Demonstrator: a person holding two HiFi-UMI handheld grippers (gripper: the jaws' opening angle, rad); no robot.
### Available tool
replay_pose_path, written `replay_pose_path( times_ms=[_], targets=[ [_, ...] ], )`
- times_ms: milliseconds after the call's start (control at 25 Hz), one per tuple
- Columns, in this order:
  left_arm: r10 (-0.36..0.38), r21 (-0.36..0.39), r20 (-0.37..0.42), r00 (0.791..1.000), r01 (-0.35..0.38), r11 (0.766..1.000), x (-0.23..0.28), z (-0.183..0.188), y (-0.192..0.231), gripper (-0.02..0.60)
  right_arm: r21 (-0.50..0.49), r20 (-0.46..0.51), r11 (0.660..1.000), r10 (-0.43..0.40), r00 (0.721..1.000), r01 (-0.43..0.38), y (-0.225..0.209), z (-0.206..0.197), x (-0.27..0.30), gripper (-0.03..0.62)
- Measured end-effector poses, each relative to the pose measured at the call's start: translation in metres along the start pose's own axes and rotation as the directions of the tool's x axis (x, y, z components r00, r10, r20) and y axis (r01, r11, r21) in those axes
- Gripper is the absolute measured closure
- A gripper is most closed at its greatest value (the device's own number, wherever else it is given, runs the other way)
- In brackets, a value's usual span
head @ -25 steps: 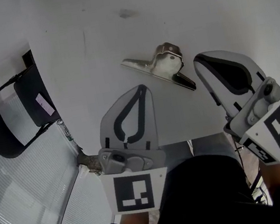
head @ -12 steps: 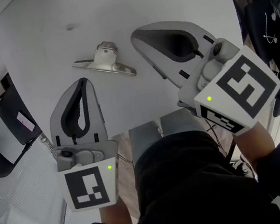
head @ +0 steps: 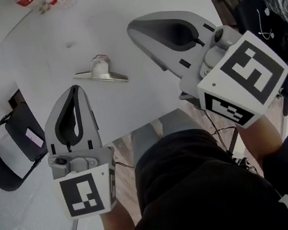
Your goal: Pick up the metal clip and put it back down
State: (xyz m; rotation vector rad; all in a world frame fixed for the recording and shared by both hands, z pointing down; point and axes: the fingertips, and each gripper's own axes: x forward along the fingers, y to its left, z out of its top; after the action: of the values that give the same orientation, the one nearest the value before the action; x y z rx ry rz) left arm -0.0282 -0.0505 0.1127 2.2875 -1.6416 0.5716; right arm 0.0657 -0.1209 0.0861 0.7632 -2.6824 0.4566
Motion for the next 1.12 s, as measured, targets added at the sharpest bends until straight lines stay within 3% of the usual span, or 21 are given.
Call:
replay_pose_path(
  times_ms=[720,1120],
  targets=[
    [0.003,0.089,0.187,0.982,-0.020,0.996,-0.069,0.086,-0.029,0.560,-0.064,0.138,0.993,-0.090,0.986,0.099,0.022,0.059,-0.107,0.569],
    [0.025,0.110,0.222,0.975,-0.051,0.993,-0.089,0.095,-0.031,0.560,-0.080,0.193,0.992,-0.078,0.978,0.095,0.036,0.070,-0.123,0.569]
  ],
)
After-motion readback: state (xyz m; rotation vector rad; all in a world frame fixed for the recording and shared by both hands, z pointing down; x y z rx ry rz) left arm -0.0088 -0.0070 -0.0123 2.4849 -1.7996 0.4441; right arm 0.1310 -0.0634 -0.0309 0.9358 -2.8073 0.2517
